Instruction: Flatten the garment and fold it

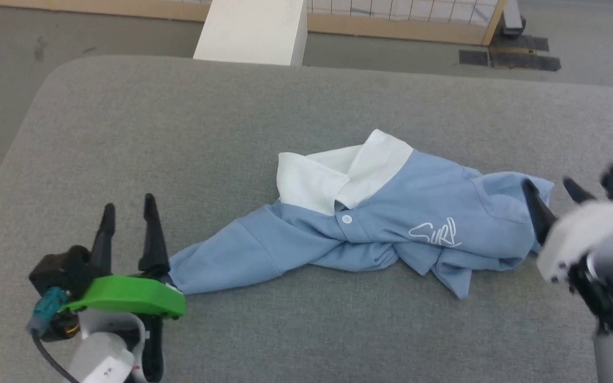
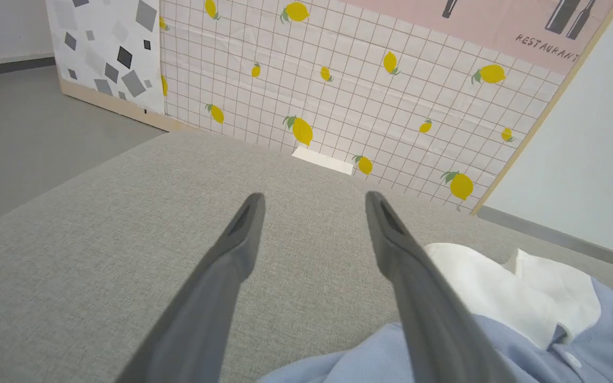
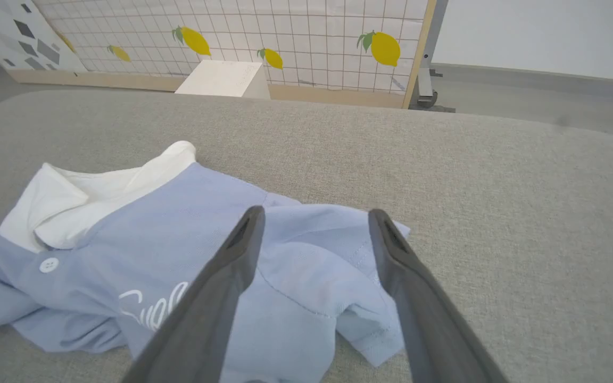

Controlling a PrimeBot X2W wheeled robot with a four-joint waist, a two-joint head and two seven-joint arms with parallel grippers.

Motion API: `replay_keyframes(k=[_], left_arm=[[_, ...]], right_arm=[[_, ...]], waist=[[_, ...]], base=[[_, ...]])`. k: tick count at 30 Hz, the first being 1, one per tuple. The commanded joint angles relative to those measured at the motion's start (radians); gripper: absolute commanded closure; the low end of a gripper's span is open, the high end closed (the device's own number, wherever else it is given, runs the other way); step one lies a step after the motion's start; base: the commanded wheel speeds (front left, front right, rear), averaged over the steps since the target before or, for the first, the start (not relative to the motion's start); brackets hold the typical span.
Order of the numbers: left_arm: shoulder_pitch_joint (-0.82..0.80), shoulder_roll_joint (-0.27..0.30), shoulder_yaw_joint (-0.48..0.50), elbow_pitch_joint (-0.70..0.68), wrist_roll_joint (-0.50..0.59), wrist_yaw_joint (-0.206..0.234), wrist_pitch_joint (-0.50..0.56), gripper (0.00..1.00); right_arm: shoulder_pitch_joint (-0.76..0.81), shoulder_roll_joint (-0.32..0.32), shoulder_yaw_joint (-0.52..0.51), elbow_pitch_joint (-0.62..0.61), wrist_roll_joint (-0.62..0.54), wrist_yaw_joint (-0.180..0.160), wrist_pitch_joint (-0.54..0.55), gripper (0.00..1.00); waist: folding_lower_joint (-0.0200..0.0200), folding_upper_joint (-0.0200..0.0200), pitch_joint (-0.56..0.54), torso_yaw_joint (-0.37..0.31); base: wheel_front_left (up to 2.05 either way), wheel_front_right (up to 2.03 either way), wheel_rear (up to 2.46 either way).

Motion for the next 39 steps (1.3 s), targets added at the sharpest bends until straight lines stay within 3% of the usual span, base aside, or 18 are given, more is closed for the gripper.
replay_keyframes(k=[1, 10, 17, 18, 20, 24, 29, 39], left_arm=[[0.006, -0.016, -0.004, -0.002, 0.001, -0.001, -0.010, 0.00], [-0.047, -0.068, -0.025, 0.014, -0.016, -0.022, -0.025, 0.00], [-0.095, -0.079, -0.031, 0.062, -0.018, -0.044, -0.032, 0.00], [-0.096, -0.081, -0.031, 0.067, -0.018, -0.046, -0.033, 0.00], [-0.098, -0.082, -0.030, 0.076, -0.019, -0.051, -0.035, 0.00], [-0.105, -0.087, -0.033, 0.091, -0.018, -0.059, -0.037, 0.00], [-0.131, -0.100, -0.050, 0.103, -0.013, -0.073, -0.039, 0.00], [-0.140, -0.117, -0.054, 0.129, -0.012, -0.082, -0.041, 0.00]], right_arm=[[-0.057, -0.024, 0.038, 0.011, -0.007, -0.002, 0.037, 0.00], [-0.420, -0.102, 0.354, 0.264, -0.016, -0.002, 0.224, 0.00], [-0.519, -0.147, 0.531, 0.412, 0.037, -0.002, 0.327, 0.00], [-0.524, -0.149, 0.540, 0.425, 0.058, -0.002, 0.340, 0.53], [-0.537, -0.159, 0.554, 0.432, 0.079, -0.002, 0.343, 1.00], [-0.577, -0.176, 0.529, 0.434, 0.091, -0.002, 0.299, 1.00], [-0.665, -0.170, 0.422, 0.469, 0.035, -0.002, 0.229, 1.00], [-0.747, -0.134, 0.163, 0.616, -0.219, -0.002, 0.116, 1.00]], waist=[[0.0000, 0.0000, 0.034, 0.005], [0.0000, 0.0000, 0.169, 0.056], [0.0000, 0.0000, 0.203, 0.097], [0.0000, 0.0000, 0.203, 0.099], [0.0000, 0.0000, 0.201, 0.104], [0.0000, 0.0000, 0.202, 0.114], [0.0000, 0.0000, 0.226, 0.142], [0.0000, 0.0000, 0.243, 0.187]], base=[[0.00, 0.00, 0.00], [0.00, 0.00, 0.00], [0.00, 0.00, 0.00], [0.00, 0.00, 0.00], [0.00, 0.00, 0.00], [0.00, 0.00, 0.00], [0.00, 0.00, 0.00], [0.00, 0.00, 0.00]])
